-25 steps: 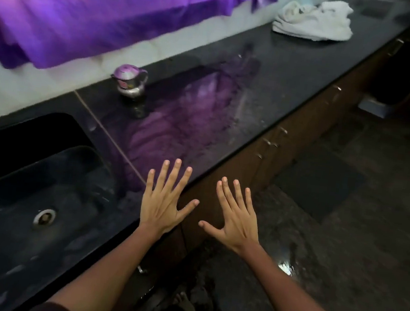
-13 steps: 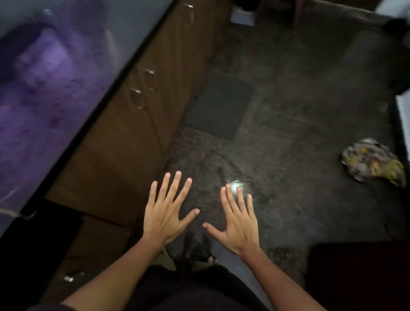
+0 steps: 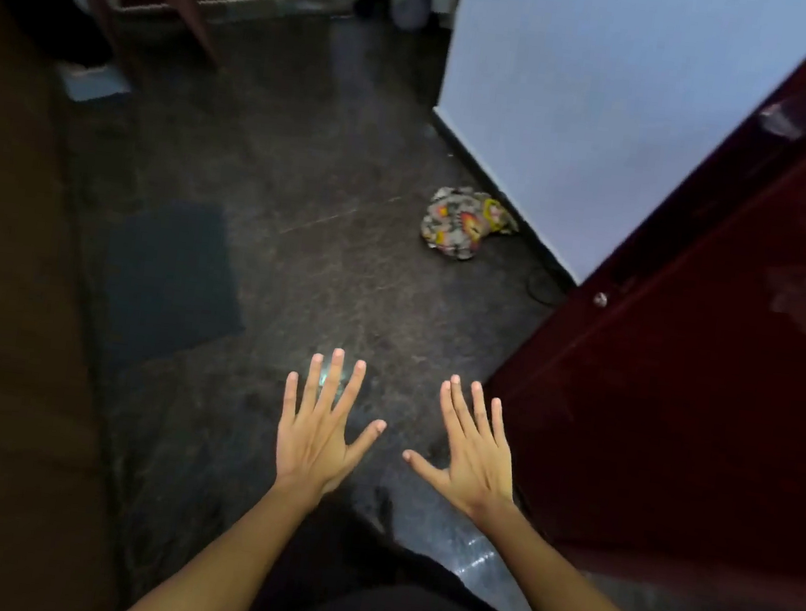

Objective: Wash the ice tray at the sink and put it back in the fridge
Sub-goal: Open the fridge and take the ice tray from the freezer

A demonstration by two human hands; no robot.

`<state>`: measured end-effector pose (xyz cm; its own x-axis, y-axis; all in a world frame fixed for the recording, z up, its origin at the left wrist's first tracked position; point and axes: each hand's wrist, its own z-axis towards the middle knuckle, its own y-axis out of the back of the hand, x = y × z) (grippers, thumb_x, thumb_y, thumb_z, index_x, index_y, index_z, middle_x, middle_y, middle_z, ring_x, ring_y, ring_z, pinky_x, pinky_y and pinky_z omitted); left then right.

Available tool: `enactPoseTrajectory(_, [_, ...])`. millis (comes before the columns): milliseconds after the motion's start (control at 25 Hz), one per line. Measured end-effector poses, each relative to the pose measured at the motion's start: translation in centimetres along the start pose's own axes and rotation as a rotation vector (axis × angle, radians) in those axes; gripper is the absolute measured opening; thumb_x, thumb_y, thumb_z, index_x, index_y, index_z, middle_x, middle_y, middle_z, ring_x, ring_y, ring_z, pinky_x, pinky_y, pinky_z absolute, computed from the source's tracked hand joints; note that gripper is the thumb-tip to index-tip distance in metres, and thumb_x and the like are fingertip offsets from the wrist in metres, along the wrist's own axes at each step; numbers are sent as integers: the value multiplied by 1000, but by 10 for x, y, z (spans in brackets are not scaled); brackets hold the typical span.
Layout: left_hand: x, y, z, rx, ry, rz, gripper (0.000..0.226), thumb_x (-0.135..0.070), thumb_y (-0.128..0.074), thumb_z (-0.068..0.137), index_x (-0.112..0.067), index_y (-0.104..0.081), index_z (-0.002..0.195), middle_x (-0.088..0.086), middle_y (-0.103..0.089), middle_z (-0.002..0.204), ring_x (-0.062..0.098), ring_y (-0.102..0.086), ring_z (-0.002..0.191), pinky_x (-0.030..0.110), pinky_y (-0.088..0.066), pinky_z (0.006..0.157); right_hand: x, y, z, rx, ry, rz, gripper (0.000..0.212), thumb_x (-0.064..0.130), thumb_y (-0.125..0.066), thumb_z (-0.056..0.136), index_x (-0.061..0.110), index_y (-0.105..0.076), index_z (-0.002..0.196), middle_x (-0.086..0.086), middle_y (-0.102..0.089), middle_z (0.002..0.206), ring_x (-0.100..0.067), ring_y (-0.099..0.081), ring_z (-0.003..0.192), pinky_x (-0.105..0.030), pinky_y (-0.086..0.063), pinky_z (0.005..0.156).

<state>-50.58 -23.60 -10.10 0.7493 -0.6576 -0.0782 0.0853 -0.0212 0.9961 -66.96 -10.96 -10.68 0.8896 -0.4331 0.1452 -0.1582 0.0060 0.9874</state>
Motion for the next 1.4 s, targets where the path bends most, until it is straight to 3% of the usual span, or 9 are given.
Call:
enactPoseTrajectory(120, [-19, -3, 55, -31, -153, -16, 75, -69, -11, 88, -24, -8, 149, 7, -15, 155, 25, -12, 143, 45, 0, 115, -24, 12, 17, -75, -205, 28, 97, 81, -21, 82, 10, -18, 149, -5, -20, 155, -22, -7, 144, -38, 4, 116])
enactPoseTrajectory(280, [-57, 6, 131, -87, -389, -52, 76, -70, -12, 88, -26, -5, 149, 5, -7, 158, 20, 10, 145, 45, 3, 116, -51, 36, 44, -191, -465, 42, 97, 80, -22, 81, 12, -14, 149, -4, -17, 156, -19, -1, 144, -36, 10, 117])
enactPoseTrajectory(440, [-91, 24, 198, -157, -620, -90, 77, -71, -12, 87, -27, -3, 150, 1, 8, 158, 20, 8, 145, 43, 8, 117, -64, 63, 77, -330, -658, 25, 96, 79, -23, 81, 14, -9, 150, -4, -14, 156, -19, 1, 145, -36, 13, 117])
enactPoseTrajectory(680, [-123, 55, 281, -253, -792, -173, 75, -68, -13, 88, -25, -10, 149, 7, -13, 157, 24, -4, 145, 44, 9, 115, -85, 108, 132, -572, -839, 14, 99, 76, -34, 80, 14, -1, 150, -1, -1, 157, -21, 6, 146, -34, 12, 117])
enactPoseTrajectory(800, [-142, 71, 310, -293, -843, -211, 74, -67, -15, 89, -23, -12, 149, 9, -14, 157, 26, -7, 143, 44, 10, 114, -95, 131, 153, -702, -903, 56, 99, 73, -40, 81, 15, 3, 150, 0, 5, 157, -19, 9, 145, -33, 7, 119])
enactPoseTrajectory(920, [-163, 82, 329, -324, -869, -258, 74, -67, -18, 88, -25, -5, 149, 7, -7, 157, 27, -6, 144, 44, 10, 114, -104, 151, 169, -798, -933, 116, 96, 66, -47, 84, 9, -7, 151, -7, -11, 158, -23, -9, 146, -38, -18, 119])
enactPoseTrajectory(1040, [-180, 90, 342, -341, -894, -278, 73, -67, -16, 89, -26, -3, 149, 8, -8, 157, 27, -7, 144, 45, 11, 114, -110, 168, 185, -900, -988, 208, 90, 58, -54, 86, 8, -16, 150, -14, -37, 147, -26, -42, 133, -38, -48, 96])
enactPoseTrajectory(1280, [-202, 98, 354, -339, -883, -276, 74, -68, -10, 88, -26, 1, 148, 10, -9, 157, 28, -7, 144, 42, 18, 112, -114, 187, 207, -1148, -1011, 410, 53, 32, -61, 90, 5, -42, 133, -4, -54, 122, -16, -55, 109, -28, -51, 85])
enactPoseTrajectory(1400, [-205, 97, 355, -341, -884, -275, 74, -67, -12, 88, -26, 3, 148, 10, -8, 157, 28, -6, 144, 42, 18, 112, -115, 187, 209, -1181, -1014, 417, 44, 26, -62, 89, 5, -47, 124, -4, -56, 112, -15, -58, 97, -29, -53, 77])
